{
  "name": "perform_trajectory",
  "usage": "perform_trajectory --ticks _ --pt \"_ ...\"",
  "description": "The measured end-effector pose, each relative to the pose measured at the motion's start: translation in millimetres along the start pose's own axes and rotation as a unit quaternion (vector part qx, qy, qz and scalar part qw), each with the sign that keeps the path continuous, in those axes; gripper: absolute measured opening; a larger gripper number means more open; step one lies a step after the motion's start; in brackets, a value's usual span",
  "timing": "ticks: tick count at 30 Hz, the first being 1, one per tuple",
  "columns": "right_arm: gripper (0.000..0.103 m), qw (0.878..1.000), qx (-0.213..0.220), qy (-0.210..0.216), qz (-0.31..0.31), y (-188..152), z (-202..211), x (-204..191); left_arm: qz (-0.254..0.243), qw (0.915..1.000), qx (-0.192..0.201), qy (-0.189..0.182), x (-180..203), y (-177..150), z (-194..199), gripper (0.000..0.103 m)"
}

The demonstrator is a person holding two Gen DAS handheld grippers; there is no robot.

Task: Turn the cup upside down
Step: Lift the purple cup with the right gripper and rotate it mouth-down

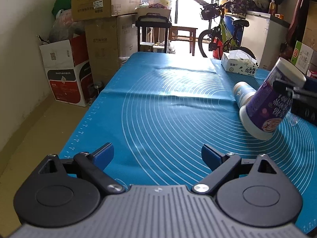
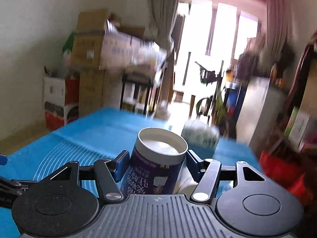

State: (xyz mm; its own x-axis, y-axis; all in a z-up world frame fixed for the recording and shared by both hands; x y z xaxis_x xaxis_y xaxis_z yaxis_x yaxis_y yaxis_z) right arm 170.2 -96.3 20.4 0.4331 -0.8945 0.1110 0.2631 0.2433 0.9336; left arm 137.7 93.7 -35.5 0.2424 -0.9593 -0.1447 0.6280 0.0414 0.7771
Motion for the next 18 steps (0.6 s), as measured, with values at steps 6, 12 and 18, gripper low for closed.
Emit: perform_trajectory --ticks 6,12,18 --pt "0.059 0.999 -0.031 0.012 -0.019 -21.7 -11.3 0.8 -0.009 0.9999 -0.004 -0.003 7.6 -2.9 -1.2 0.094" --pt "0.059 0.999 -0.039 0.019 -0.012 -19.6 -17.3 -0.4 -0.012 0.9999 -0.008 -0.007 10.8 -5.4 -3.0 0.094" --pt "0.067 0.998 -0.065 0.019 0.008 -23.4 -21.1 -8.4 -0.014 0.9998 -0.009 -0.007 12.6 -6.4 -2.1 0.094"
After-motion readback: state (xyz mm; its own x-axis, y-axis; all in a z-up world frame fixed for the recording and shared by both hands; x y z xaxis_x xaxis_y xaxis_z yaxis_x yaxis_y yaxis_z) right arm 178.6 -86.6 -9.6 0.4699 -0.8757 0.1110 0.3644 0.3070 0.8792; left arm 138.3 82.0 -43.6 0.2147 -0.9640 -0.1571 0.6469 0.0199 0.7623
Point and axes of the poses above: each gripper's, at about its wrist camera, not at the fingertips, and z roughly against the way its jaws point, x to its right, y to its top, the point moved 9 cm from there along -z, roughly the way its jaws point, and after that the axes turned 15 degrees about y, right-handed, at the moved point
